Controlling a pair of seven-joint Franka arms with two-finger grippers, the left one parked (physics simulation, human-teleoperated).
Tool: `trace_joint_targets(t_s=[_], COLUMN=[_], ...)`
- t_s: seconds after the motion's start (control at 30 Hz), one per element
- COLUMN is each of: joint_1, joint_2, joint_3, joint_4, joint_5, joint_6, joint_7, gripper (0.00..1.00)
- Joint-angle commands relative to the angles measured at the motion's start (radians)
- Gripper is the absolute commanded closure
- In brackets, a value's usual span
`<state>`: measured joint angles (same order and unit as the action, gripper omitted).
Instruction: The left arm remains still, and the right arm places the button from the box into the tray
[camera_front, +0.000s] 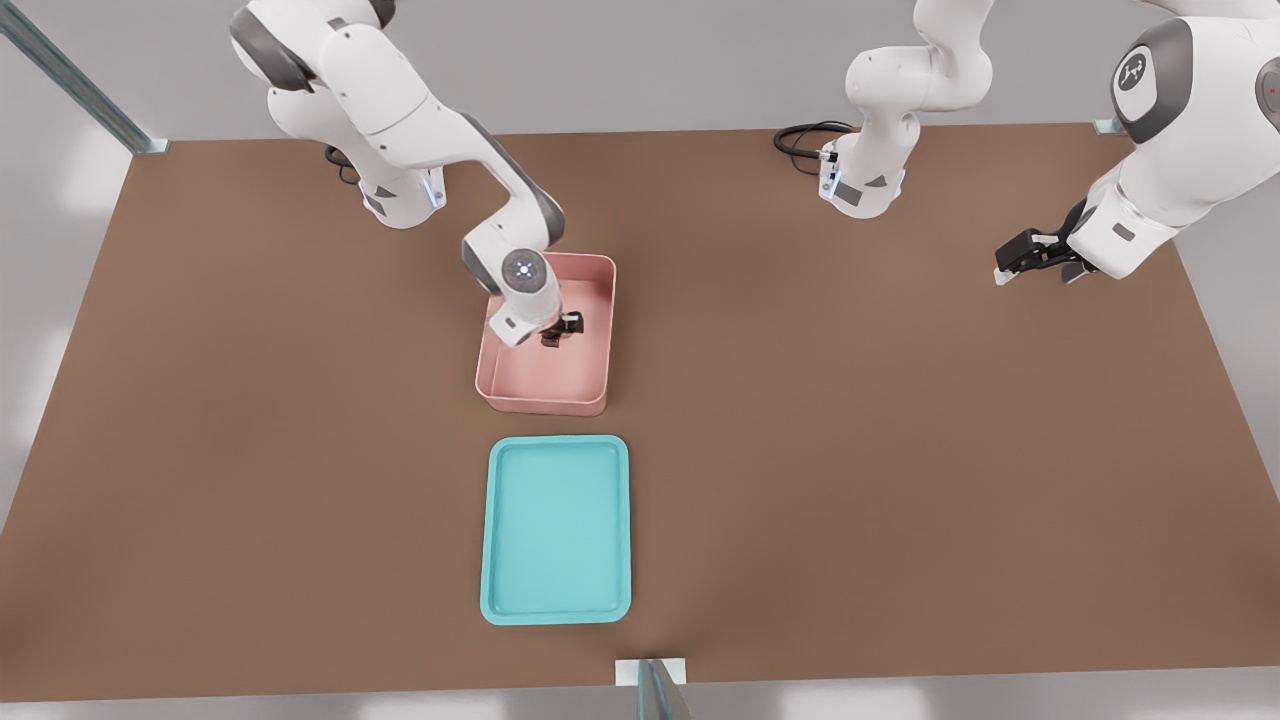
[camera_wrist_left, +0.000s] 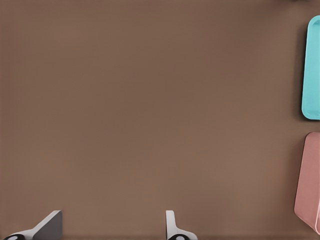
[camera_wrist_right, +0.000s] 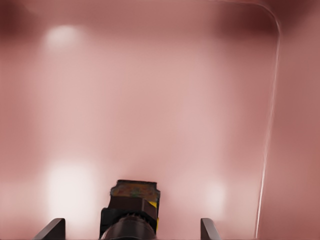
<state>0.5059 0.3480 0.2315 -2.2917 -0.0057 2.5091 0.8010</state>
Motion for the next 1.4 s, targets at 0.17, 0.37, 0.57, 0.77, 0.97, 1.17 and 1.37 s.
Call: trace_joint_targets(t_s=[0.17, 0.37, 0.57, 0.77, 0.97, 1.17, 1.37], joint_1=[-0.010, -0.007, -0.014, -0.012, -0.067, -0.403, -0.403], joint_2=[0.011, 0.006, 0.011, 0.022, -0.006, -0.014, 0.534], joint_3=[0.000, 0.012, 0.012, 0.012, 0.034, 0.219, 0.209], joint_4=[-0.014, -0.034, -0.032, -0.029, -0.002, 0.386, 0.985], joint_5=[-0.033, -0.034, -0.036, -0.039, -0.037, 0.020, -0.194], joint_6=[0.093, 0.088, 0.085, 0.080, -0.001, -0.322, -0.247], joint_7=[0.299, 0.291, 0.279, 0.251, 0.149, -0.215, -0.359], gripper=[0.00, 0.00, 0.19, 0.50, 0.53, 0.53, 0.53])
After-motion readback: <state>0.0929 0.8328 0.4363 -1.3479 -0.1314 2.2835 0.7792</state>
